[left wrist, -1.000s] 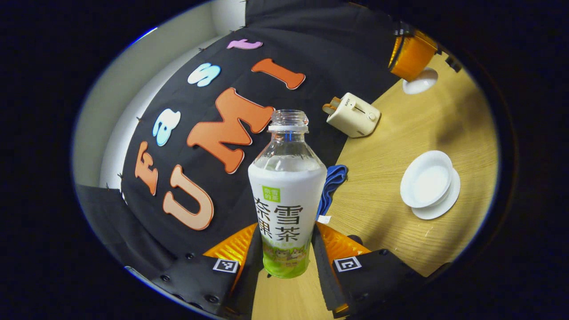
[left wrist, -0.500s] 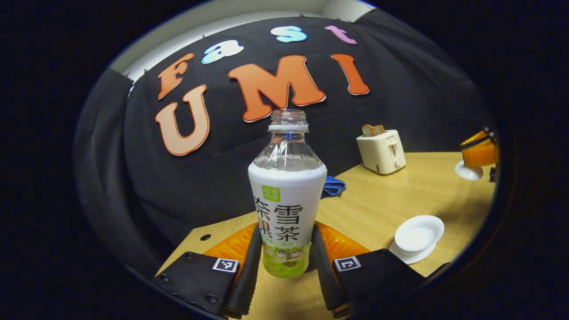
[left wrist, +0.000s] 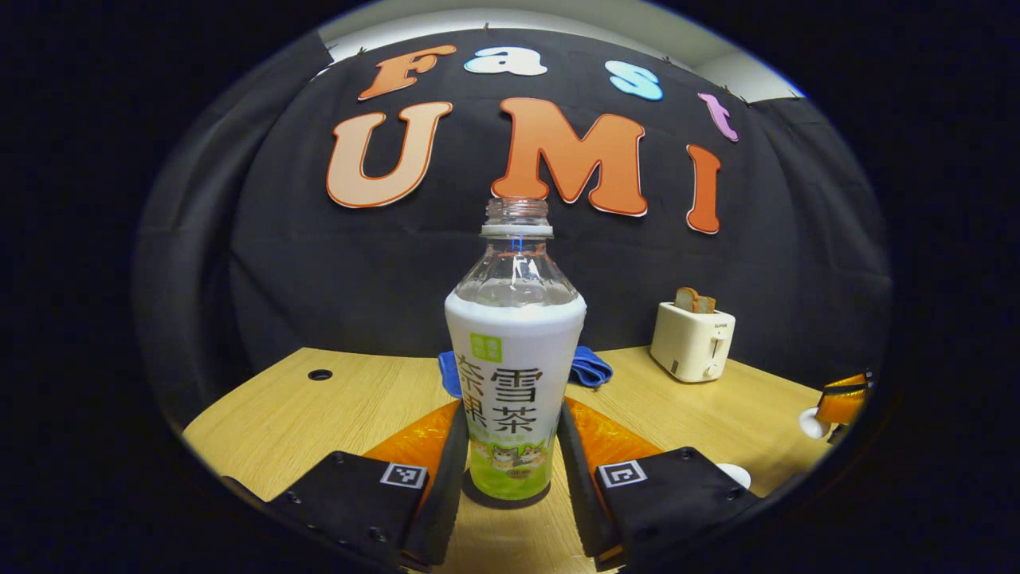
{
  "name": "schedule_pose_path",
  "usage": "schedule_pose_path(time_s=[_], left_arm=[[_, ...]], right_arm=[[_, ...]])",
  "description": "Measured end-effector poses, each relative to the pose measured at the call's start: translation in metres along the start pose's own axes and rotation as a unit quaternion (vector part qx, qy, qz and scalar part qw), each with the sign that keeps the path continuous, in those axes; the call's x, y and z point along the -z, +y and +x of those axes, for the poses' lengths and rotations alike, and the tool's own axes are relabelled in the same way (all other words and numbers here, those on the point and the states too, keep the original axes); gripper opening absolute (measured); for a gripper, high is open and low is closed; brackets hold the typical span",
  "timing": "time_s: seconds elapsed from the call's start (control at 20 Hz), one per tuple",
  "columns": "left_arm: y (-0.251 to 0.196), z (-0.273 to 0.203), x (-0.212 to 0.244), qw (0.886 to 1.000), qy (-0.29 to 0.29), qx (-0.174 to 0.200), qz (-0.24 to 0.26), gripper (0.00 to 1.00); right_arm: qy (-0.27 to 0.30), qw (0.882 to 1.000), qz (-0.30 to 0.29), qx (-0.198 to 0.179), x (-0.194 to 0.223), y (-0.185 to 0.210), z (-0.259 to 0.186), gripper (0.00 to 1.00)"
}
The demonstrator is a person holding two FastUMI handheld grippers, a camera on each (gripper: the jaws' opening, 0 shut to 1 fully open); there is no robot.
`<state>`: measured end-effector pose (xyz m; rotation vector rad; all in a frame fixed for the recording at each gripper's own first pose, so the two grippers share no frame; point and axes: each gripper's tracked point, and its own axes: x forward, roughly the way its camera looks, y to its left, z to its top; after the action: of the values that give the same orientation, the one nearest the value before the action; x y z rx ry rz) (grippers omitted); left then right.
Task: Open the teacup lid with one hand, grasp the water bottle and pour water into the teacup with the other hand; after pouring, place the water bottle on the coaster and then close the teacup lid.
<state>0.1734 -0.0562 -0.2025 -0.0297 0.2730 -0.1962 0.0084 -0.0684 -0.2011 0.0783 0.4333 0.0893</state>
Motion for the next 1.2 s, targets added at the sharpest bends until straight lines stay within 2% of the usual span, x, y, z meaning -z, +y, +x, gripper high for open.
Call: schedule_pose_path(time_s=[0.15,0.2,0.55,0.6,0.65,0.7,0.85,1.0,1.2], left_arm=[[0.0,0.009,0.013,1.0,0.008,0.001,-0.011,0.61],[0.001,0.014,0.017,1.0,0.013,0.002,-0.011,0.64],[0.002,0.039,0.045,0.999,0.041,0.011,-0.018,0.62],[0.002,0.041,0.049,0.999,0.046,0.012,-0.018,0.64],[0.003,0.042,0.052,0.999,0.049,0.011,-0.018,0.61],[0.005,0.042,0.053,0.999,0.05,0.007,-0.019,0.65],[0.006,0.046,0.06,0.998,0.057,0.01,-0.017,0.64],[0.003,0.046,0.068,0.997,0.071,0.014,-0.016,0.7],[0.004,0.044,0.068,0.997,0.071,0.011,-0.013,0.72]], right_arm=[[0.002,1.0,-0.001,-0.004,0.0,0.003,0.007,0.2],[0.004,1.0,0.0,-0.006,0.0,0.005,0.01,0.2],[0.025,0.999,0.002,-0.023,0.008,0.023,0.035,0.2],[0.028,0.999,0.001,-0.026,0.01,0.025,0.038,0.2],[0.03,0.999,0.001,-0.027,0.011,0.026,0.041,0.2],[0.033,0.999,0.0,-0.03,0.013,0.029,0.043,0.2],[0.036,0.999,-0.001,-0.034,0.013,0.034,0.048,0.2],[0.039,0.999,0.001,-0.036,0.016,0.036,0.051,0.2],[0.043,0.998,-0.002,-0.04,0.019,0.041,0.054,0.2]])
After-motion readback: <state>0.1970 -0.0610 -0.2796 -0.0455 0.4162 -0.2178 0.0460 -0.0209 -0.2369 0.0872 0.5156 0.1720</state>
